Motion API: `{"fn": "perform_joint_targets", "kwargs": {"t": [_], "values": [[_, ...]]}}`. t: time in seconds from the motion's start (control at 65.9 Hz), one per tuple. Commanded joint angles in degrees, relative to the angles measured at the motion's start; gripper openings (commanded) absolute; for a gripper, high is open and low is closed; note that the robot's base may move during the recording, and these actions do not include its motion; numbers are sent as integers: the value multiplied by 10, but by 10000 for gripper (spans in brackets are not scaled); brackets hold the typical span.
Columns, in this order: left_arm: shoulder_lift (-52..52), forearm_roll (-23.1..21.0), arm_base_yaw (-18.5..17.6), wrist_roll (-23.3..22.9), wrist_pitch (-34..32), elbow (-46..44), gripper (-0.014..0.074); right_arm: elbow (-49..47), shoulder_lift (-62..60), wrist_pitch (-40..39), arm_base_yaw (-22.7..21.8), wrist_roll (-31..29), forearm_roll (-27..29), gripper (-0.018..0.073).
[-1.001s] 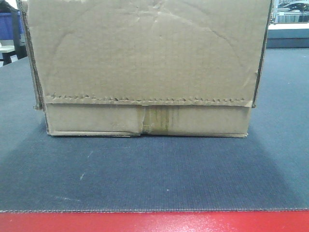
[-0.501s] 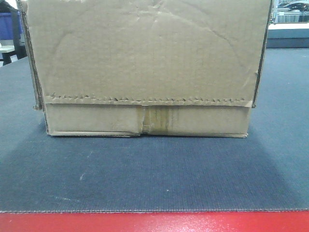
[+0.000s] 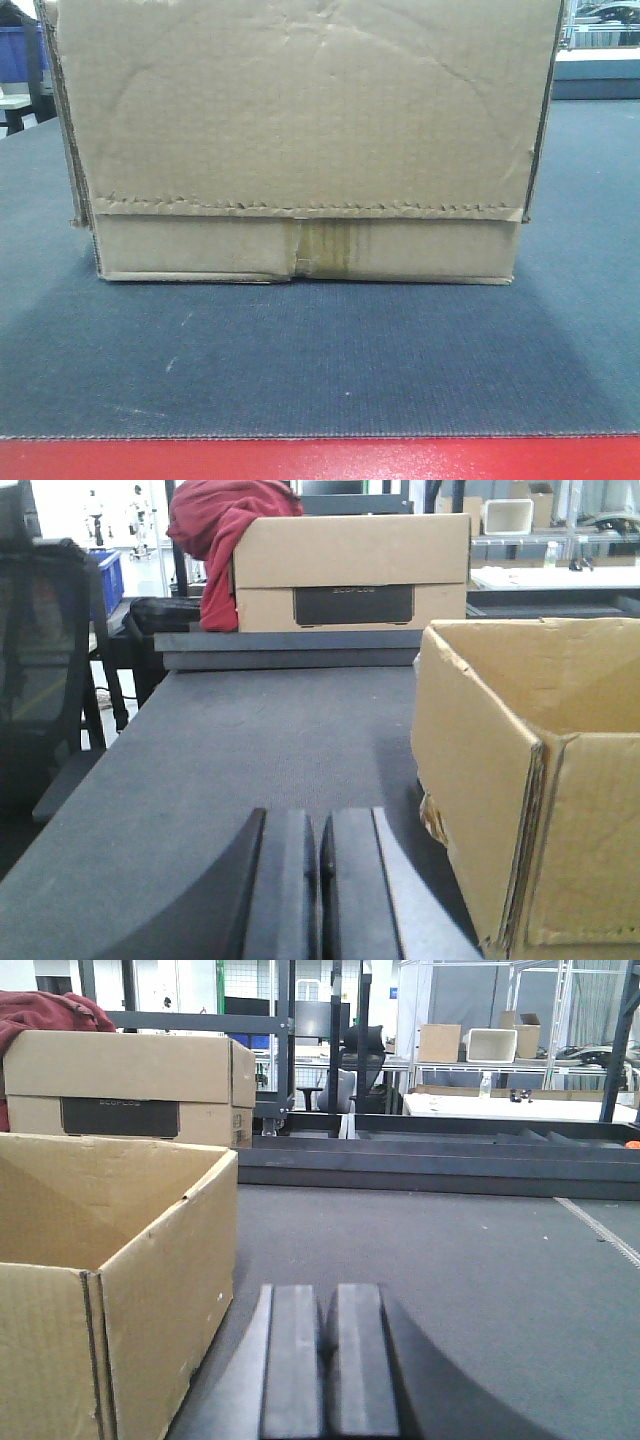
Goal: Grab carton from right shelf to conveyor
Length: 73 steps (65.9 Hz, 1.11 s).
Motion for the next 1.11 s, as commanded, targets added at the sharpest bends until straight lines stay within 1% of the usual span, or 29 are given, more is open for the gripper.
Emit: {"fn": "perform_joint_targets", "kwargs": {"t": [0.0,0.076,0.137,0.212,0.258,0.288,0.303,1.092], "values": [[-28,-9,10,1,-31,44,20,0,-3,-15,-3,-3,-4,-70],[-62,-14,16,1,-57,99,20,0,-3,-16,-3,-3,-4,-70],[-95,-30,16,1,-76,149,20,0,-3,-18,-3,-3,-4,-70],[-101,-34,16,1,-98,188,20,0,-3,-18,-3,-3,-4,-70],[-101,-34,16,1,-121,188,20,0,-3,-18,-3,-3,-4,-70],[-101,-34,16,1,-96,188,20,0,-3,-18,-3,-3,-4,-70],[-101,-33,16,1,-95,188,20,0,-3,-18,-3,-3,-4,-70],[-101,-33,16,1,-102,188,20,0,-3,-21,-3,-3,-4,-70]]}}
